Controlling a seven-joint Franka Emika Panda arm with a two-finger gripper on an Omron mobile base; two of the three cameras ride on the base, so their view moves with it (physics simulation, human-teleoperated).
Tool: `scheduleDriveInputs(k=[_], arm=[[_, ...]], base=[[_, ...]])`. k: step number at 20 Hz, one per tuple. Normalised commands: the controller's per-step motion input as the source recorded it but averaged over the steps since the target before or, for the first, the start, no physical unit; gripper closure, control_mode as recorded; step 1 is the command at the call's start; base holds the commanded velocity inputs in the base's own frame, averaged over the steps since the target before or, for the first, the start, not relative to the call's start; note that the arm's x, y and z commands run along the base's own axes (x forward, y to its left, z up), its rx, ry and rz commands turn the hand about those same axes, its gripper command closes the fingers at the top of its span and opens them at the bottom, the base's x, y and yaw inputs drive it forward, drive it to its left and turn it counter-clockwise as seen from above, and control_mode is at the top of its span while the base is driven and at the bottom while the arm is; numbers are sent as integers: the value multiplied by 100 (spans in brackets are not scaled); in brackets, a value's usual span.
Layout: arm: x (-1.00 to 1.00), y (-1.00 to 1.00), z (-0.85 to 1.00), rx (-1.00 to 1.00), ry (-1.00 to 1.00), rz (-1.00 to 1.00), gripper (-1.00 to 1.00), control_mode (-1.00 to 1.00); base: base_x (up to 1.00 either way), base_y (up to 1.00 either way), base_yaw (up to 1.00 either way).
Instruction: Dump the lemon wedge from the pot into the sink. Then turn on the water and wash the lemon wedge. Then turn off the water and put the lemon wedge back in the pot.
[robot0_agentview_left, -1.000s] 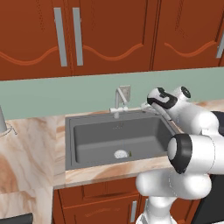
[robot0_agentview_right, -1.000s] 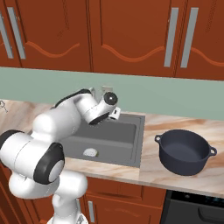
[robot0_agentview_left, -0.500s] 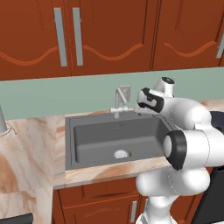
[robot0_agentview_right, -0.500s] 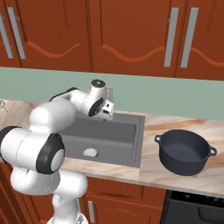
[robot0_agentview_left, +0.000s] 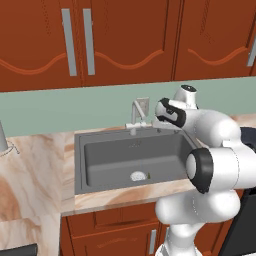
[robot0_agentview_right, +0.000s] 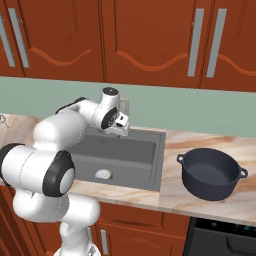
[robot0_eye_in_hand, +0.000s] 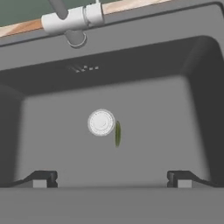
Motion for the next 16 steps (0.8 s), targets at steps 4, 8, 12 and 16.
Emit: scheduleDriveInputs(k=[4, 8, 12, 16], arm=[[-13, 0, -23, 0, 0, 0, -100, -100], [-5, 0, -18, -5, 0, -3, -100, -100], [0, 1, -21, -9, 0, -3, -100, -100], [0, 1, -23, -8, 0, -3, -100, -100]], base=[[0, 0, 0], [0, 0, 0], [0, 0, 0], [0, 0, 0]])
